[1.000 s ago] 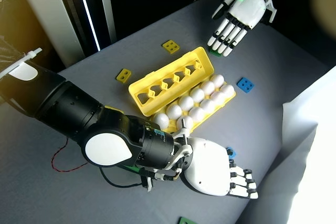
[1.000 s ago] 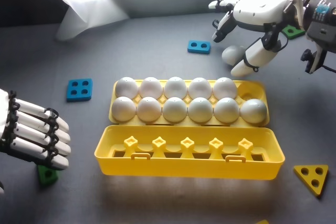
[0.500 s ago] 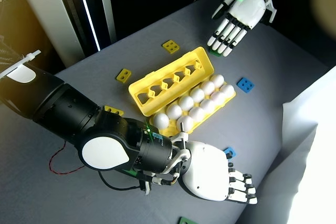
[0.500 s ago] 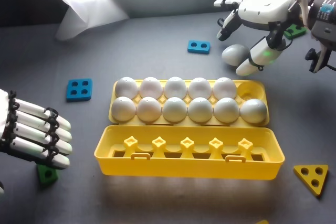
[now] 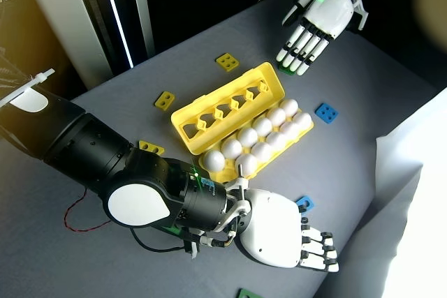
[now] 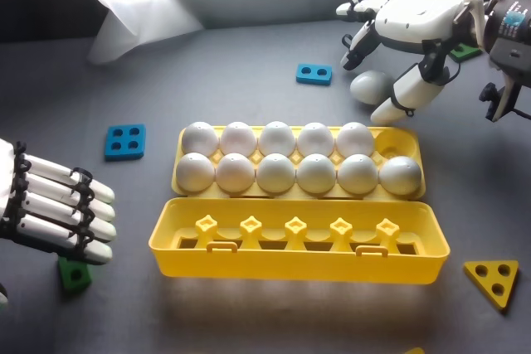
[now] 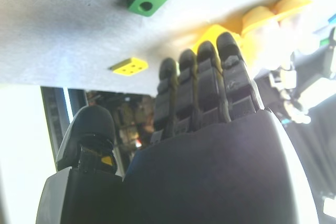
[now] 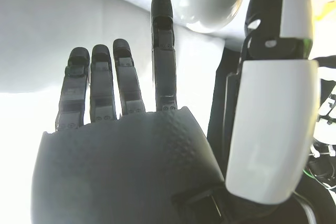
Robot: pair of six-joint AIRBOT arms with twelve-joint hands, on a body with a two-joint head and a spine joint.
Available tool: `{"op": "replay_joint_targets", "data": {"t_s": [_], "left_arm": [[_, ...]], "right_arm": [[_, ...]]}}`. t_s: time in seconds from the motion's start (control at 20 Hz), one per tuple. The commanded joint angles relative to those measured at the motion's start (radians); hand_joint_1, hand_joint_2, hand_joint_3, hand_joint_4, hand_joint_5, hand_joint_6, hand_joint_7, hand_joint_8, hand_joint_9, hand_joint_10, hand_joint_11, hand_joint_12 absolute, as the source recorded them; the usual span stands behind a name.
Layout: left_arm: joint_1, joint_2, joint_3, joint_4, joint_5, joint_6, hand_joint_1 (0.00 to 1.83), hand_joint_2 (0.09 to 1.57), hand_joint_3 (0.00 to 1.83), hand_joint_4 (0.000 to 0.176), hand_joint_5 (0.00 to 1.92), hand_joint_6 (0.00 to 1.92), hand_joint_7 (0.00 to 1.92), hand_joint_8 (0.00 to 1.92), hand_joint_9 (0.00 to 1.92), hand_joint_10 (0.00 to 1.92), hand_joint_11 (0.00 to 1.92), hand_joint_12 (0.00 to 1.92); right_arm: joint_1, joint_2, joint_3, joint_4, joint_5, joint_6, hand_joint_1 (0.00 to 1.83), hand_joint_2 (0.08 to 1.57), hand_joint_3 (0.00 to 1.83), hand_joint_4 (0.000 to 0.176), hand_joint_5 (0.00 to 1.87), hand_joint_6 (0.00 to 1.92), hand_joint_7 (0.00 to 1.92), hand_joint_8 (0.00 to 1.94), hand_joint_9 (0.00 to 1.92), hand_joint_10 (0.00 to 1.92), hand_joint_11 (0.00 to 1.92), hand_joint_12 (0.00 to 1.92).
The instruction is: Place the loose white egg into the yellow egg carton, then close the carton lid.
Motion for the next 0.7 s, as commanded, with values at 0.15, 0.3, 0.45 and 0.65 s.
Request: {"op": "replay_joint_targets", "data": {"t_s": [0.15, 0.3, 0.45, 0.65], "left_arm": [[-0.004, 0.009, 0.001, -0.063, -0.054, -0.002, 0.00, 1.43, 0.00, 0.000, 0.06, 0.00, 0.05, 0.00, 0.02, 0.00, 0.00, 0.01], [-0.005, 0.009, 0.000, -0.063, -0.053, -0.002, 0.00, 1.43, 0.00, 0.000, 0.14, 0.01, 0.13, 0.01, 0.09, 0.01, 0.04, 0.02], [-0.006, 0.010, 0.000, -0.063, -0.052, -0.002, 0.00, 1.44, 0.00, 0.000, 0.17, 0.01, 0.15, 0.01, 0.12, 0.02, 0.08, 0.05], [-0.007, 0.010, -0.002, -0.063, -0.052, -0.002, 0.00, 1.43, 0.00, 0.000, 0.18, 0.02, 0.16, 0.01, 0.13, 0.01, 0.08, 0.05]], "right_arm": [[0.003, 0.012, 0.009, 0.034, 0.082, 0.001, 0.76, 0.80, 0.00, 0.138, 0.71, 0.00, 0.08, 0.01, 0.00, 0.00, 0.00, 0.00], [0.003, 0.012, 0.010, 0.034, 0.082, 0.001, 0.75, 0.80, 0.00, 0.143, 0.72, 0.01, 0.06, 0.00, 0.00, 0.00, 0.00, 0.00], [0.003, 0.012, 0.010, 0.035, 0.082, 0.001, 0.76, 0.79, 0.00, 0.145, 0.73, 0.01, 0.08, 0.01, 0.00, 0.00, 0.00, 0.00], [0.004, 0.012, 0.010, 0.036, 0.082, 0.001, 0.79, 0.78, 0.00, 0.144, 0.76, 0.02, 0.12, 0.02, 0.00, 0.00, 0.00, 0.00]]}}
